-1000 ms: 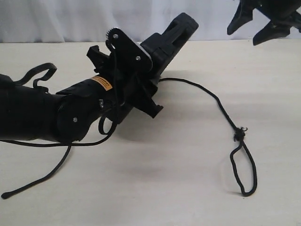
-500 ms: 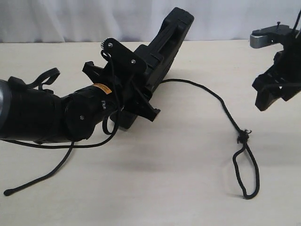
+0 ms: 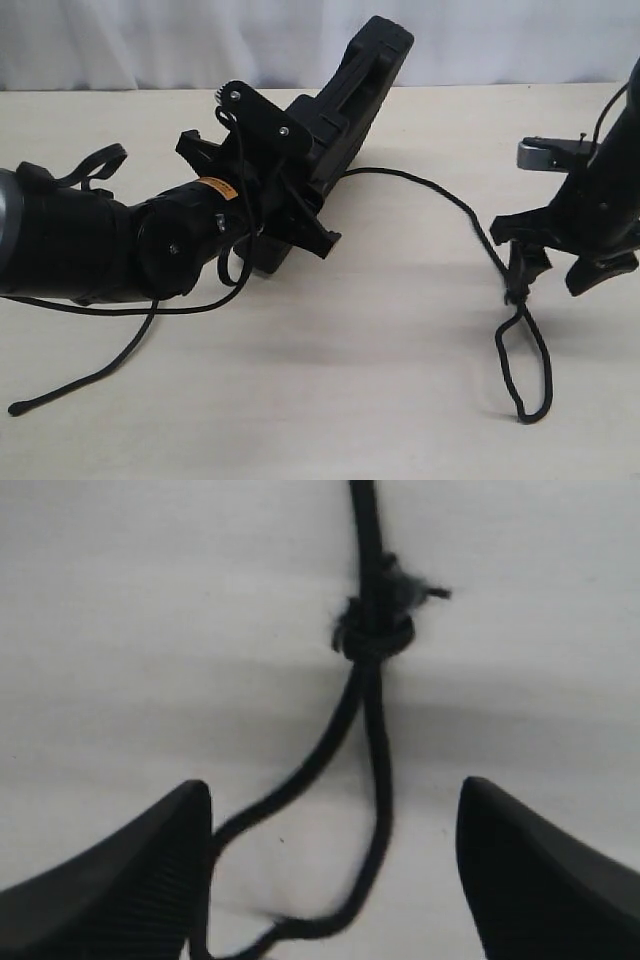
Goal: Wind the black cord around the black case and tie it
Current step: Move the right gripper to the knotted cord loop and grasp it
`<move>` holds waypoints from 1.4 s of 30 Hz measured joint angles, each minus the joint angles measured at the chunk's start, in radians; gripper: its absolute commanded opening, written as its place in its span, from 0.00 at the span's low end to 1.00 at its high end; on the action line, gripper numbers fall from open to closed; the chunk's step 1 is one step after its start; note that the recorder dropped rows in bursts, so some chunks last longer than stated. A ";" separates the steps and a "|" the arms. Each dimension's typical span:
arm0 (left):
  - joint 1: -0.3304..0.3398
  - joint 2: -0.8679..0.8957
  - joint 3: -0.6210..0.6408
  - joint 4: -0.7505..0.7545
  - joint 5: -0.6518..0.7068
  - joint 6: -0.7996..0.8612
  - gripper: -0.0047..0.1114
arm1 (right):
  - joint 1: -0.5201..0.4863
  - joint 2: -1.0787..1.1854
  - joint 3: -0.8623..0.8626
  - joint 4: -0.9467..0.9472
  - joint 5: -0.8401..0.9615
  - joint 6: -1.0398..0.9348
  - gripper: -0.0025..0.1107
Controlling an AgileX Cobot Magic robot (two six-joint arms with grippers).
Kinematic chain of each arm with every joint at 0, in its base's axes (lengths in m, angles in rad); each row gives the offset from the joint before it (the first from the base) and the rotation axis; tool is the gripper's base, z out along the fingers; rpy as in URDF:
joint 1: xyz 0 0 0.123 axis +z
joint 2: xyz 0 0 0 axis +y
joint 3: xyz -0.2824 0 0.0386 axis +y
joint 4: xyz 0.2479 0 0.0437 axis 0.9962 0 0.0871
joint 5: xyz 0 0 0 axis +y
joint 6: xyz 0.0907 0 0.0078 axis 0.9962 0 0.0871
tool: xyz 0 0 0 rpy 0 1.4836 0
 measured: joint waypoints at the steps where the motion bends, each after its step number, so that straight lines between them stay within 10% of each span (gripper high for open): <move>1: 0.000 0.000 0.000 0.000 0.000 0.002 0.04 | 0.000 0.014 0.000 0.016 -0.015 0.005 0.59; 9: 0.000 0.000 0.000 0.026 0.006 0.002 0.04 | 0.000 0.107 -0.006 -0.082 -0.068 0.014 0.59; 16: 0.000 0.000 0.000 0.030 0.009 0.010 0.04 | 0.000 0.002 -0.070 -0.124 0.127 -0.891 0.35; 22: 0.000 0.000 0.000 0.032 0.011 0.011 0.04 | 0.000 0.002 -0.064 -0.104 0.083 -1.667 0.35; 42: 0.000 0.000 0.000 0.032 0.014 0.018 0.04 | 0.000 0.086 0.061 -0.113 -0.293 -2.069 0.35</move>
